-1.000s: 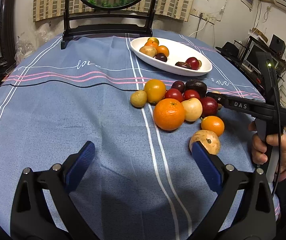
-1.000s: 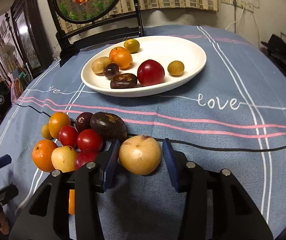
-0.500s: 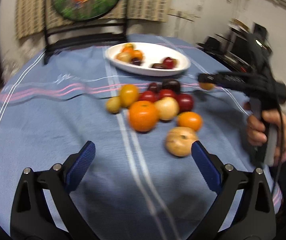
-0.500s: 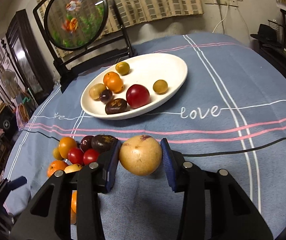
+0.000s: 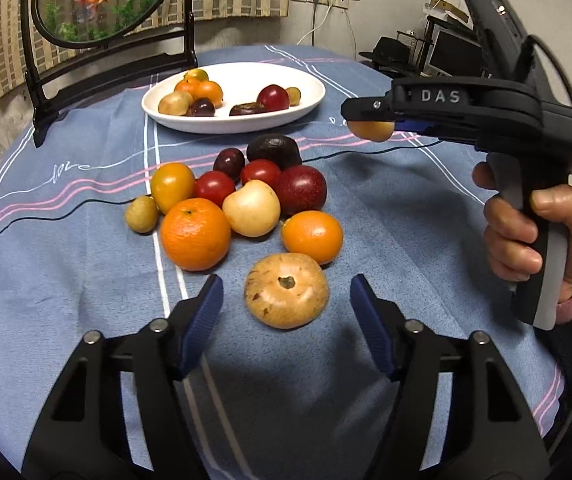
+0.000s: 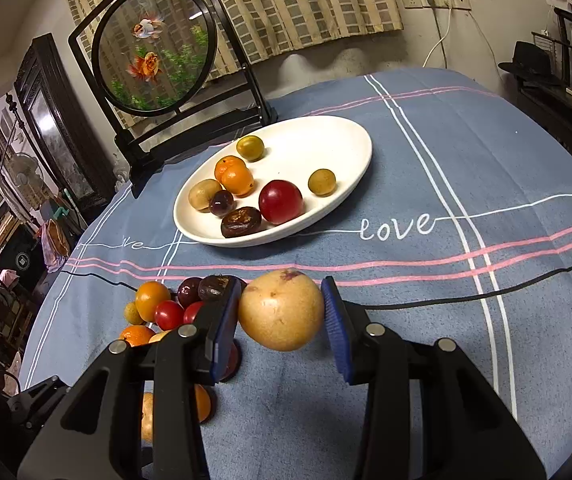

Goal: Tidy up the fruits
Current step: 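Grasp the large pale pear with the right tool while the left tool grasps the russet pear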

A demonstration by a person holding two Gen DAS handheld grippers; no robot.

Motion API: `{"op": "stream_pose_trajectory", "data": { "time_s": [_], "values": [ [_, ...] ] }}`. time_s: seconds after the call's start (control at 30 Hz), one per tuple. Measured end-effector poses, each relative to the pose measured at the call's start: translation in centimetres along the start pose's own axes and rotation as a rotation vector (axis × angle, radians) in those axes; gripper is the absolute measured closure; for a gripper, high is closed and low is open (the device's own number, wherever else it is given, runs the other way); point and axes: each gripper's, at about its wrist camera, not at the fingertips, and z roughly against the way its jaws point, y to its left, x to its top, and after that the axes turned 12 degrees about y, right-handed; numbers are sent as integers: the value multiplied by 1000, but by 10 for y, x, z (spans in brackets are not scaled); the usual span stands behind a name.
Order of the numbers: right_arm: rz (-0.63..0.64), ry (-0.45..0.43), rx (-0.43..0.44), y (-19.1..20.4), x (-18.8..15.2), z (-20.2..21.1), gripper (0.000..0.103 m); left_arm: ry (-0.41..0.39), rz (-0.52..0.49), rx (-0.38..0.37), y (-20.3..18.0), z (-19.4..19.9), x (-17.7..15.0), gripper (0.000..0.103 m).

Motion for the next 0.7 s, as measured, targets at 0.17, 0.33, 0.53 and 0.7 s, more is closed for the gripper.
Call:
{"op": "stream_pose_trajectory", "data": {
  "time_s": [0.17,0.33,0.53,0.7],
  "values": [
    [-1,-6,7,1,1,2,61,13,1,-5,-2,-5,3,43],
    [-3,-6,8,0,0,2,61,30,2,-5,-3,-8,3,45],
    [-4,-2,6,-1,0,2,61,48,17,-8,0,-12,5,52],
    [-5,1,4,-2,0,1,61,52,20,-6,1,-13,5,55]
  ]
}}
